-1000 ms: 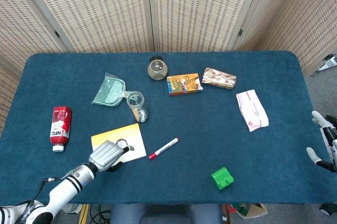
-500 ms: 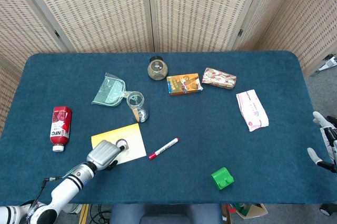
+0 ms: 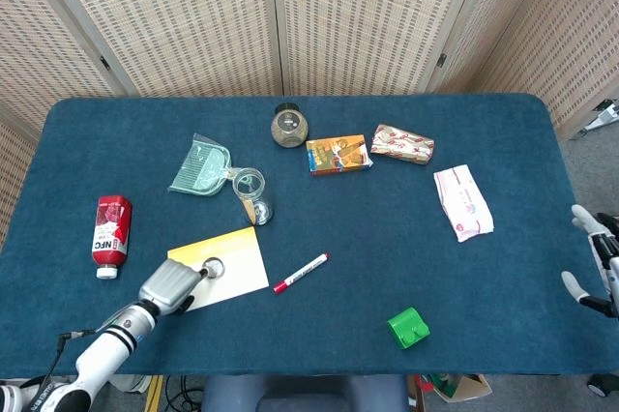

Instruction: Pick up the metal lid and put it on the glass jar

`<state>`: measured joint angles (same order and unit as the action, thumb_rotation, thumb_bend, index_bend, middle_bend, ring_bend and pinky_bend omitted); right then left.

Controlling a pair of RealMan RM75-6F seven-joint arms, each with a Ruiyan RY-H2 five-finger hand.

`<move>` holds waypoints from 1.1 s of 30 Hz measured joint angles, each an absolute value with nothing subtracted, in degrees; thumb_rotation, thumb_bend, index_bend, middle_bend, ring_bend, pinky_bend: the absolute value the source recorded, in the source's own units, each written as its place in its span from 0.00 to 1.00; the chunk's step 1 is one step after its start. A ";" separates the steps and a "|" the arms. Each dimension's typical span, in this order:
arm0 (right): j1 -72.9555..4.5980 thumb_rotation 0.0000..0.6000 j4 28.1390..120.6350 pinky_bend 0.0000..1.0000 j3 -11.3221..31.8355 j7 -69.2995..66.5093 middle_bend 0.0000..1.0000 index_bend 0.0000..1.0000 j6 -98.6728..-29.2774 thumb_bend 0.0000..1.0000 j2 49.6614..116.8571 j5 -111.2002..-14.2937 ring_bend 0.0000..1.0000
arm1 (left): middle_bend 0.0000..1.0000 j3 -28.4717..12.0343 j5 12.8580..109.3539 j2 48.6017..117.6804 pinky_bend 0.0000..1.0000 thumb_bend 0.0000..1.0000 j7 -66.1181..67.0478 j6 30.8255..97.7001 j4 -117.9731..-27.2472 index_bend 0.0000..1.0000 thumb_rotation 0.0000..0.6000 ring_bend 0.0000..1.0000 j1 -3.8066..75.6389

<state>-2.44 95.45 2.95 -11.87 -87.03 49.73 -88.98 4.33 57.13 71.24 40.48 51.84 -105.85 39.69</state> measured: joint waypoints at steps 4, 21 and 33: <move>-2.45 1.00 95.82 0.23 2.94 -11.57 0.22 0.02 -87.05 0.31 49.60 -89.03 0.08 | 1.00 4.91 56.74 70.71 1.00 0.48 41.34 52.78 -105.84 0.21 1.00 1.00 39.78; -2.31 1.00 96.28 0.23 2.92 -11.27 0.22 0.02 -87.31 0.30 49.45 -89.09 0.08 | 0.97 3.56 66.11 68.79 1.00 0.48 29.31 57.83 -107.16 0.33 1.00 1.00 36.91; -1.99 1.00 95.82 0.23 2.80 -11.68 0.22 0.02 -87.45 0.31 49.46 -88.80 0.08 | 0.99 -0.52 71.09 78.79 1.00 0.34 22.47 61.48 -94.13 0.41 1.00 1.00 34.43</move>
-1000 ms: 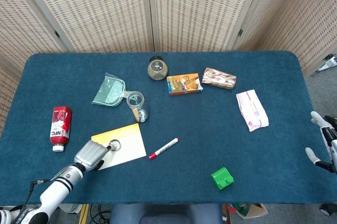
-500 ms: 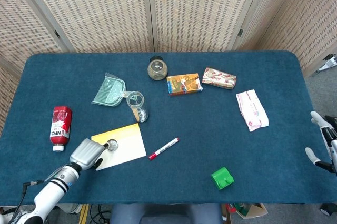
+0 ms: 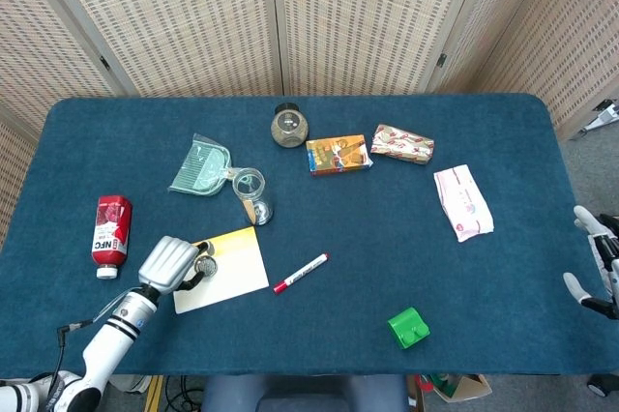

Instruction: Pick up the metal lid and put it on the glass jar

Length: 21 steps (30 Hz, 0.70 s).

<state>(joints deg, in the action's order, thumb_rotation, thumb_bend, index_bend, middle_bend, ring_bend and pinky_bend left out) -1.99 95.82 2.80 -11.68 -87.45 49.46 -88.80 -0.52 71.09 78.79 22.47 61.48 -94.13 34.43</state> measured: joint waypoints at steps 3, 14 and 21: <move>-1.94 1.00 95.64 0.23 2.78 -11.78 0.22 0.02 -87.40 0.30 49.56 -88.70 0.08 | 1.00 -0.90 70.61 79.76 1.00 0.33 22.44 61.10 -93.06 0.43 1.00 1.00 34.37; -1.93 1.00 94.95 0.23 2.79 -12.24 0.22 0.02 -87.22 0.30 49.93 -88.48 0.08 | 1.00 -1.81 68.75 83.04 1.00 0.33 22.62 59.30 -89.10 0.50 1.00 1.00 34.48; -1.70 1.00 94.56 0.23 2.72 -12.62 0.22 0.02 -87.36 0.30 50.00 -88.37 0.08 | 1.00 -2.55 67.06 83.97 1.00 0.33 23.39 58.27 -87.90 0.51 1.00 1.00 34.75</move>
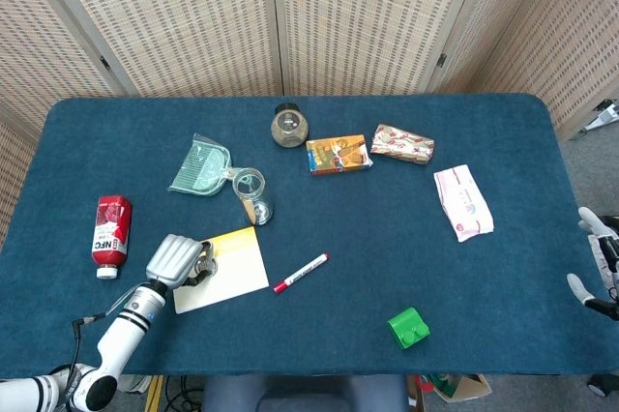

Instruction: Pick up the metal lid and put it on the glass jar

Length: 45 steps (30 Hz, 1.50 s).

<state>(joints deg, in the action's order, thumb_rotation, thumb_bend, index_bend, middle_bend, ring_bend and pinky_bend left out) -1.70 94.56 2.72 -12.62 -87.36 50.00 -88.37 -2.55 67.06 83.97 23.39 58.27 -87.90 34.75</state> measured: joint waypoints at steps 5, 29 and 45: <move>-1.69 1.00 94.31 0.23 2.74 -12.85 0.22 0.02 -87.39 0.31 50.08 -88.43 0.08 | 1.00 -2.89 66.53 84.36 1.00 0.34 23.10 57.80 -87.51 0.55 1.00 1.00 34.80; -1.85 1.00 94.02 0.23 2.77 -12.95 0.22 0.02 -86.85 0.30 50.31 -88.20 0.08 | 1.00 -3.33 65.92 85.94 1.00 0.44 22.07 57.02 -85.16 0.59 1.00 1.00 34.50; -1.67 1.00 93.99 0.23 2.82 -13.13 0.22 0.02 -87.30 0.30 50.28 -88.37 0.08 | 1.00 -4.53 67.99 82.71 1.00 0.55 18.96 58.38 -89.12 0.62 1.00 1.00 34.06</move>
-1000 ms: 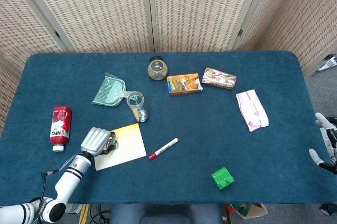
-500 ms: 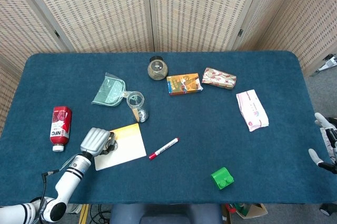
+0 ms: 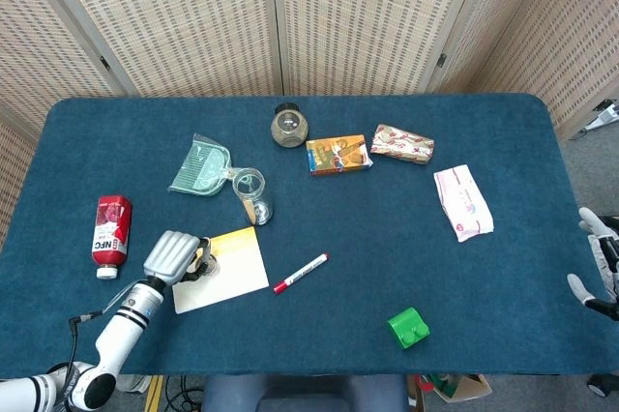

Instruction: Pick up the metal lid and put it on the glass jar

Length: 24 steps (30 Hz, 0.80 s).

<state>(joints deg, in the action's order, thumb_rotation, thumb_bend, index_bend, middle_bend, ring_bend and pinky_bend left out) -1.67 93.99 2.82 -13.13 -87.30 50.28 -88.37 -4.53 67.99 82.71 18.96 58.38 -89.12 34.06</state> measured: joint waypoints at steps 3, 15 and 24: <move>-1.69 1.00 94.01 0.23 2.90 -13.19 0.22 0.02 -87.44 0.31 50.21 -88.44 0.08 | 1.00 -5.43 68.57 80.54 1.00 0.55 18.13 59.08 -91.87 0.62 1.00 1.00 34.07; -2.14 1.00 95.33 0.23 3.55 -12.41 0.22 0.02 -87.89 0.31 49.04 -88.82 0.08 | 1.00 -12.75 69.38 68.96 1.00 0.54 17.84 61.74 -103.64 0.61 1.00 1.00 36.30; -2.14 1.00 96.70 0.23 3.46 -11.32 0.22 0.02 -88.20 0.30 48.29 -89.42 0.08 | 1.00 -17.91 65.19 67.44 1.00 0.54 18.48 59.96 -104.46 0.61 1.00 1.00 41.40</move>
<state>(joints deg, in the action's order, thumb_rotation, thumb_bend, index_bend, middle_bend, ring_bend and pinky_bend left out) -2.14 96.70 3.46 -11.32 -88.20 48.29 -89.42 -17.91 65.19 67.44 18.48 59.96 -104.46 41.40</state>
